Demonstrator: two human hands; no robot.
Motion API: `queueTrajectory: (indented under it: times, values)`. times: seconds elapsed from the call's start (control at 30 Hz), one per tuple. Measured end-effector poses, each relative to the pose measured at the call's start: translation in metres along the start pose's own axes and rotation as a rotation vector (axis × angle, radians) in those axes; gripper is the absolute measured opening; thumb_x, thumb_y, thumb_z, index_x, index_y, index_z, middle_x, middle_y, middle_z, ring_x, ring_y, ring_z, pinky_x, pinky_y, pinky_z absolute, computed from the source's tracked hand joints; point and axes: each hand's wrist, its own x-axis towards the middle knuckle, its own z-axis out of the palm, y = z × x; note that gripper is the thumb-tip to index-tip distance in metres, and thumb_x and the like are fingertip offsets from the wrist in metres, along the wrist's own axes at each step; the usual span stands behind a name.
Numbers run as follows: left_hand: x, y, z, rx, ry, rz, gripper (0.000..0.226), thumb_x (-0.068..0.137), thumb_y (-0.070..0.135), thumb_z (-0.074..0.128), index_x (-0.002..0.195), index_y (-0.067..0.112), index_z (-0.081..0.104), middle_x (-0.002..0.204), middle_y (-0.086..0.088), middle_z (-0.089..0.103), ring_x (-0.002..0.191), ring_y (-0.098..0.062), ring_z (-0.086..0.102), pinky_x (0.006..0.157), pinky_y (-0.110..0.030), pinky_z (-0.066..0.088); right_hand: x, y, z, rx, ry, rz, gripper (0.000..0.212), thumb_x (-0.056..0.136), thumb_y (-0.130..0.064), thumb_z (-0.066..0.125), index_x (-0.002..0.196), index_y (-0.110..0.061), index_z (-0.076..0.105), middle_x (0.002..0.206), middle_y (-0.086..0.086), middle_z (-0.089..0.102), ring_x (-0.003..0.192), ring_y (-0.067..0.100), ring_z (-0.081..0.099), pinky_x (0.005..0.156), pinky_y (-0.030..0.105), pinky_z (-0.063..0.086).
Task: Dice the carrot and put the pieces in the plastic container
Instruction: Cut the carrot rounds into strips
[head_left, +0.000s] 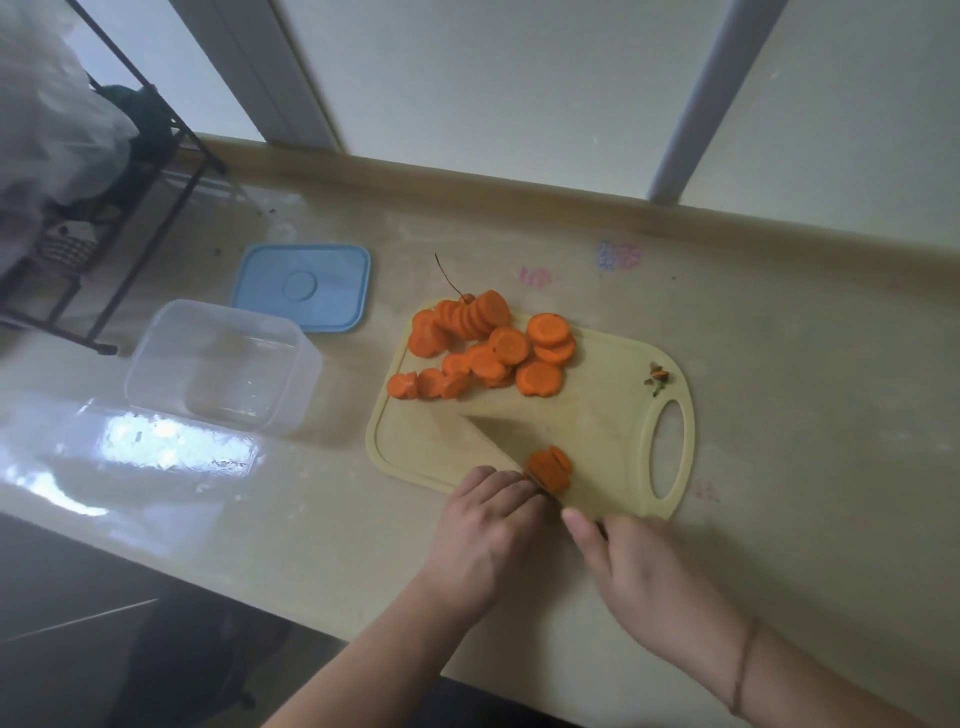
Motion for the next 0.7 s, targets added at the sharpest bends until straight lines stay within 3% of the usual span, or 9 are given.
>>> queueTrajectory:
  times: [0.2,0.33,0.47,0.6,0.7]
  values:
    - [-0.002,-0.006,-0.002,-0.019,-0.002,0.054,0.009,0.090,0.008,0.074,0.099,0.008,0.075,0.101,-0.005,0.073,0.097,-0.022,0.066,0.082,-0.033,0.050,0.017,-0.019,-0.005,0.095,-0.052,0.004,0.075,0.084,-0.075,0.012,0.059,-0.015,0.051,0.054,0.000,0.054,0.057,0.015,0.057,0.059,0.036,0.046]
    - [0.000,-0.013,-0.011,-0.037,-0.040,0.100,0.012,0.093,0.007,0.069,0.103,0.010,0.073,0.108,-0.002,0.071,0.099,-0.022,0.065,0.081,-0.032,0.049,-0.003,-0.012,-0.028,0.215,-0.064,0.088,0.070,0.081,-0.071,0.022,0.049,-0.011,0.037,0.041,0.001,0.042,0.044,0.009,0.042,0.054,0.032,0.030]
    - [0.011,-0.022,-0.025,-0.070,-0.079,0.126,0.011,0.094,0.013,0.069,0.104,0.013,0.073,0.109,-0.001,0.071,0.092,-0.026,0.065,0.078,-0.035,0.051,-0.026,0.004,-0.051,0.259,-0.024,0.145,0.058,0.085,-0.065,0.027,0.054,-0.015,0.030,0.041,-0.005,0.034,0.042,0.009,0.034,0.049,0.025,0.031]
    - [0.041,-0.037,-0.037,-0.080,-0.358,0.096,0.044,0.089,0.030,0.068,0.130,0.016,0.062,0.134,-0.006,0.059,0.104,-0.030,0.064,0.084,-0.039,0.055,-0.034,0.020,-0.055,0.232,0.030,0.228,0.057,0.092,-0.055,0.036,0.049,-0.017,0.028,0.038,-0.004,0.032,0.039,0.010,0.032,0.049,0.023,0.034]
    - [0.065,-0.041,-0.039,-0.090,-0.580,0.115,0.063,0.082,0.023,0.078,0.141,0.015,0.055,0.146,-0.011,0.051,0.116,-0.035,0.060,0.090,-0.040,0.055,-0.039,0.027,-0.054,0.250,0.039,0.259,0.057,0.088,-0.058,0.035,0.049,-0.017,0.027,0.038,-0.003,0.030,0.039,0.010,0.030,0.047,0.023,0.032]
